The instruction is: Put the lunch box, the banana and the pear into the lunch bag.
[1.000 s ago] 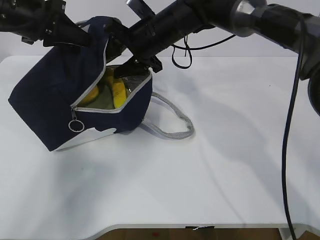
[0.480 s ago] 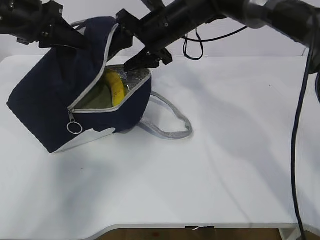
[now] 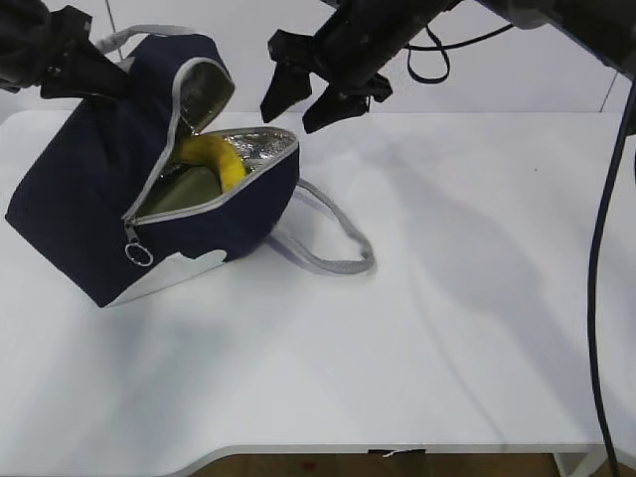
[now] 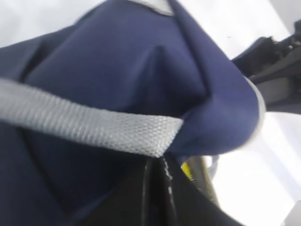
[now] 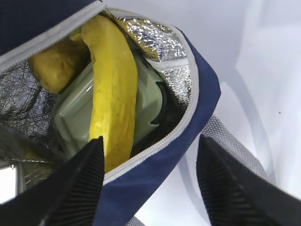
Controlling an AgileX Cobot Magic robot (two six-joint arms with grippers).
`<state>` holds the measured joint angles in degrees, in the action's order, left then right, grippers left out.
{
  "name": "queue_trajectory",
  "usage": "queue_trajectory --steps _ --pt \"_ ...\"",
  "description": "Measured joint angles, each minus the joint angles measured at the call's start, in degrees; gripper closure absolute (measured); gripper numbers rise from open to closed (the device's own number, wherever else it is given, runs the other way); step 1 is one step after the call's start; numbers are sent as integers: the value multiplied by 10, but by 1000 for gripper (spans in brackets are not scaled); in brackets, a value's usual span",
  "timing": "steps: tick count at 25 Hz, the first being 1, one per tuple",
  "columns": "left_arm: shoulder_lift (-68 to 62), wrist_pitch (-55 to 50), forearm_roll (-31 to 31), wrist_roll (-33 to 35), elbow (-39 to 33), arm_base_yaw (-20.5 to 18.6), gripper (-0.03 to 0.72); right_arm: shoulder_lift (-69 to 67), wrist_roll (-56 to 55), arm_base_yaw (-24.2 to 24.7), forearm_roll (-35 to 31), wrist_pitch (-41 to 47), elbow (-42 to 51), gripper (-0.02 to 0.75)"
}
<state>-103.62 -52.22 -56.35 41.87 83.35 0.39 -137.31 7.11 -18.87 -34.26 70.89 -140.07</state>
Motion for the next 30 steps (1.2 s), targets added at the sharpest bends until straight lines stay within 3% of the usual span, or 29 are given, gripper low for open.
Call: queue_trajectory --steps 3,14,30 --pt "0 1 16 -13 0 -11 695 0 -20 1 37 2 0 243" --pt "0 1 33 -23 0 -13 695 -12 -63 1 51 3 0 247" --pt "0 1 35 -24 0 -13 695 -47 -95 1 4 -34 0 248"
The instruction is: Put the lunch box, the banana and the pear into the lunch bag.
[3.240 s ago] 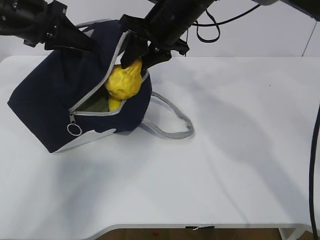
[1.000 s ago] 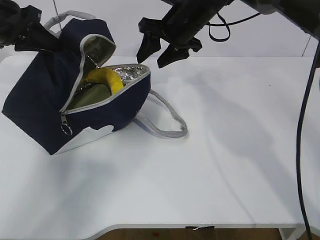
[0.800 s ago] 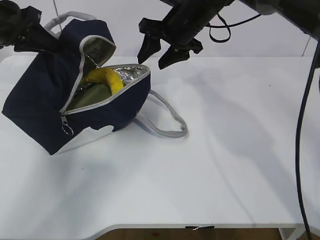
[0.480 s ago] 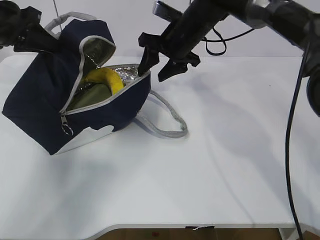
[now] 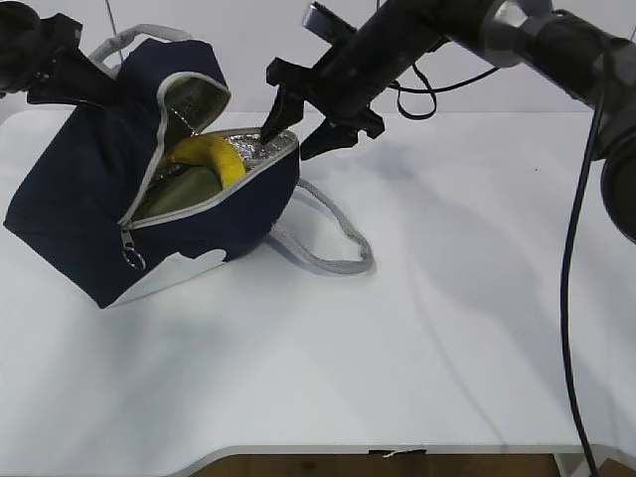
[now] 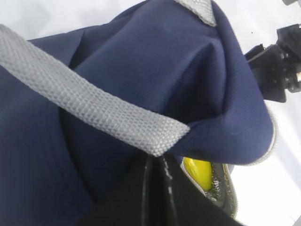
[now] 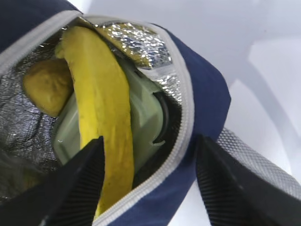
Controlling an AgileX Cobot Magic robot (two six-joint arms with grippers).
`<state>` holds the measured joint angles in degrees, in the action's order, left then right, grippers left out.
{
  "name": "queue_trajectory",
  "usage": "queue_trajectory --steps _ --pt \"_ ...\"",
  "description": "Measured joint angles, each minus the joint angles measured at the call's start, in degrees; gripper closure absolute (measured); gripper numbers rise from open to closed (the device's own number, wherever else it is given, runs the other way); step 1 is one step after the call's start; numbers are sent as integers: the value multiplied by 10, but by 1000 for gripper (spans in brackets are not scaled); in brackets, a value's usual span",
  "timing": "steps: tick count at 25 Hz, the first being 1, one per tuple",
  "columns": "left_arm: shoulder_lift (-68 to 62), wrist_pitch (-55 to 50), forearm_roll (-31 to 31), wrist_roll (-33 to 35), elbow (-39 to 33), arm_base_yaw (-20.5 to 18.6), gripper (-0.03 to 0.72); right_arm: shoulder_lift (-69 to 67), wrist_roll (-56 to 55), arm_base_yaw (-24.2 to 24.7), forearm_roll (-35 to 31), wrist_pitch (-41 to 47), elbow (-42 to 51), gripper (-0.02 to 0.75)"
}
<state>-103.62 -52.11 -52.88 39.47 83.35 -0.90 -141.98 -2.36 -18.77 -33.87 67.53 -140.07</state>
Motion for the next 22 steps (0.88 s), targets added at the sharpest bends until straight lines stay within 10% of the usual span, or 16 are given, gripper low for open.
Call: queue_trajectory --steps 12,22 --pt "0 0 1 0 0 -1 695 -18 -8 0 5 1 0 273" --pt "0 -6 1 0 0 -1 695 -30 -3 0 -11 21 0 560"
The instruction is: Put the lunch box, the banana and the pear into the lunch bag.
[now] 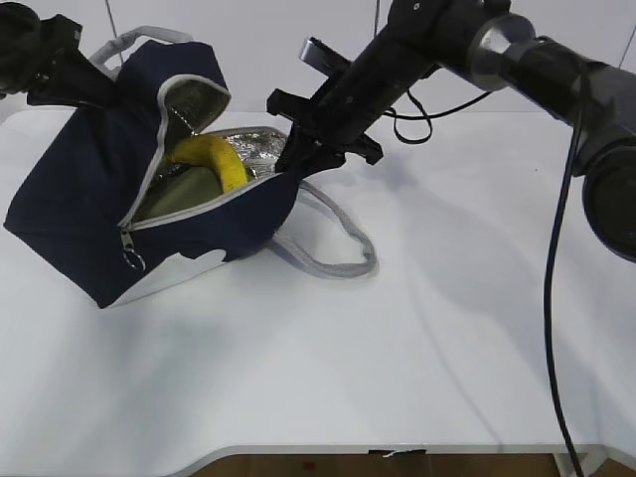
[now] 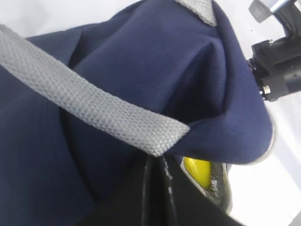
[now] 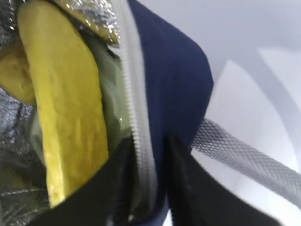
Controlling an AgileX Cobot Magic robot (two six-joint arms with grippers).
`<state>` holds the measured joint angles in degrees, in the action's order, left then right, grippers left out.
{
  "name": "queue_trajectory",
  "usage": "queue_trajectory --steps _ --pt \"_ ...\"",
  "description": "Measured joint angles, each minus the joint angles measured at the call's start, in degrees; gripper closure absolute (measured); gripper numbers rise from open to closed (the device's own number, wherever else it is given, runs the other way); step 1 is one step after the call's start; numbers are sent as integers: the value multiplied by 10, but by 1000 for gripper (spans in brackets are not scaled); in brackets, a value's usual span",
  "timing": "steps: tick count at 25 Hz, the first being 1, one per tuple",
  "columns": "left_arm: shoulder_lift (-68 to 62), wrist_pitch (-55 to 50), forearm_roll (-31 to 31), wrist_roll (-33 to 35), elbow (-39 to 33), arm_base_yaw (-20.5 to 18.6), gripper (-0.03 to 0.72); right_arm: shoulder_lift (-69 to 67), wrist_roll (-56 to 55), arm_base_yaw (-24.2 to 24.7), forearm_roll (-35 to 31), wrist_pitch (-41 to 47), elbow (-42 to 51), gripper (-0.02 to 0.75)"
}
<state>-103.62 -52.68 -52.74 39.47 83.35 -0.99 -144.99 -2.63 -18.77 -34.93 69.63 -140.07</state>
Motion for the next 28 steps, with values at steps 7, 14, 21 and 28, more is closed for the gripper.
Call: queue_trajectory --steps 7,14,21,28 --pt "0 -43 1 0 0 0 695 0 30 0 6 3 0 731" --pt "0 -82 -7 0 0 0 695 -2 106 0 17 16 -34 731" --pt "0 -116 -73 0 0 0 695 1 118 -3 32 26 -126 731" --pt "0 -137 -161 -7 0 -2 695 56 114 -21 121 32 -127 731"
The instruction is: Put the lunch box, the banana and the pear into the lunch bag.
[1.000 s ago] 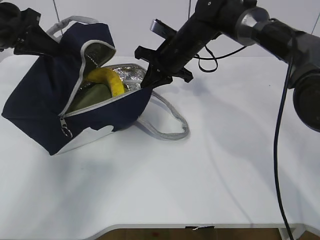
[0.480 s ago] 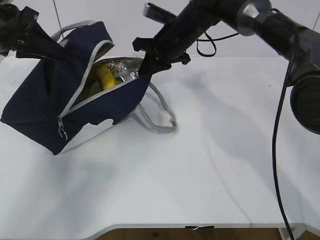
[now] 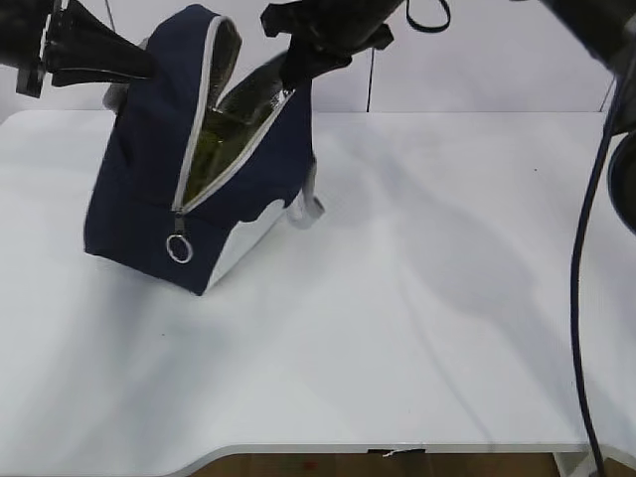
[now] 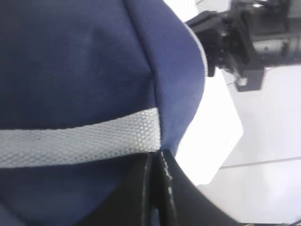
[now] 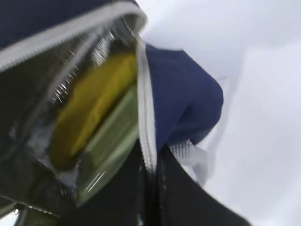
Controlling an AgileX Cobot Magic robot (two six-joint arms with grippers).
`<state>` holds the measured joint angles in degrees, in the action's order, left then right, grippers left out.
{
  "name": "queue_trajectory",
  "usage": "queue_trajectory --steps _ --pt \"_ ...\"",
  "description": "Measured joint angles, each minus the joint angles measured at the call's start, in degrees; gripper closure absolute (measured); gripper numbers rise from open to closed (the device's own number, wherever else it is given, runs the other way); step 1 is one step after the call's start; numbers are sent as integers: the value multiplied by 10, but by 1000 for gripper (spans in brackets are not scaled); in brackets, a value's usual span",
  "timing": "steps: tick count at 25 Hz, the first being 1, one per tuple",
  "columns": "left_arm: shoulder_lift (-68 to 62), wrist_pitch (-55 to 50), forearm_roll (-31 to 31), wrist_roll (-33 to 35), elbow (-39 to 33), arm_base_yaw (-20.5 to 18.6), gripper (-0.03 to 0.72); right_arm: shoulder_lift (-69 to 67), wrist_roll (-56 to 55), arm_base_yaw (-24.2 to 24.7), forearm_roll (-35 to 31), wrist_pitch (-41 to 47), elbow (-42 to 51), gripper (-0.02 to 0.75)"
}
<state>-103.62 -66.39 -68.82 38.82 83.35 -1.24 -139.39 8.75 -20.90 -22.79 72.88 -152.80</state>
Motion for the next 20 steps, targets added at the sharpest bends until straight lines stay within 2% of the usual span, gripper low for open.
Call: queue_trajectory --steps 5,8,15,20 --pt "-2 -2 -5 -19 0 4 695 64 -3 -12 86 5 42 731" --pt "-3 -3 -6 -21 0 25 695 109 -3 -17 123 5 106 731" --pt "-3 59 -12 -32 0 118 695 216 -4 -17 228 7 264 731" --pt "-28 95 -33 -50 0 167 695 252 -4 -17 282 10 283 731"
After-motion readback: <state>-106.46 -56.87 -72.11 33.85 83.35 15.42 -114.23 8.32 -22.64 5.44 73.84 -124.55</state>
